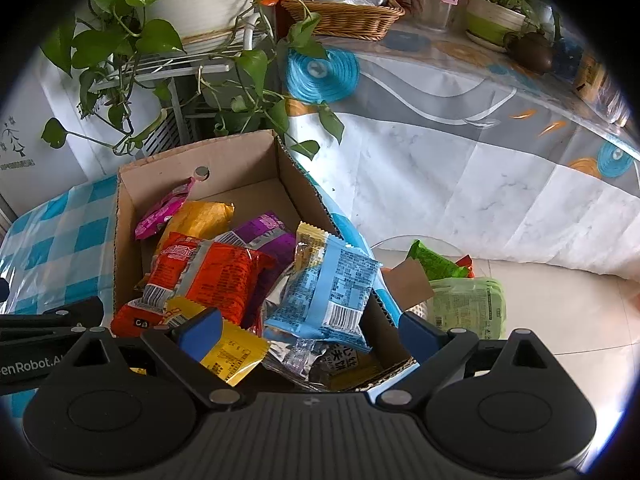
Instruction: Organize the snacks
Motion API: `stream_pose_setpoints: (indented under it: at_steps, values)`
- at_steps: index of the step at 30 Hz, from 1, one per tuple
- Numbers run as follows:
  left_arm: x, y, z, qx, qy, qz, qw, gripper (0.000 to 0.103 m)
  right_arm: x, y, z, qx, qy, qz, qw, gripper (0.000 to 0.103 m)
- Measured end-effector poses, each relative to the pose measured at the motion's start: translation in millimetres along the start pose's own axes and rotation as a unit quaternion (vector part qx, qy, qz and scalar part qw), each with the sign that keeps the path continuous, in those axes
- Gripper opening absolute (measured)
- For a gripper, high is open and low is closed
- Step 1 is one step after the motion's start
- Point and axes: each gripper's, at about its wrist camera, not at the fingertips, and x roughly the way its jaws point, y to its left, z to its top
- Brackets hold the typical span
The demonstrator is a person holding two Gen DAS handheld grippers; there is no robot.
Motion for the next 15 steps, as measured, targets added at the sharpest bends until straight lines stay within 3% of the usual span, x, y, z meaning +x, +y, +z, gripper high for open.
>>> stream_pose_setpoints:
  at_steps: [15]
  values:
    - [-1, 18, -3, -0.005, -0.002, -0.024, 0.9997, 0.100, 0, 14, 2, -0.020, 0.000, 0.003, 1.000, 0.098]
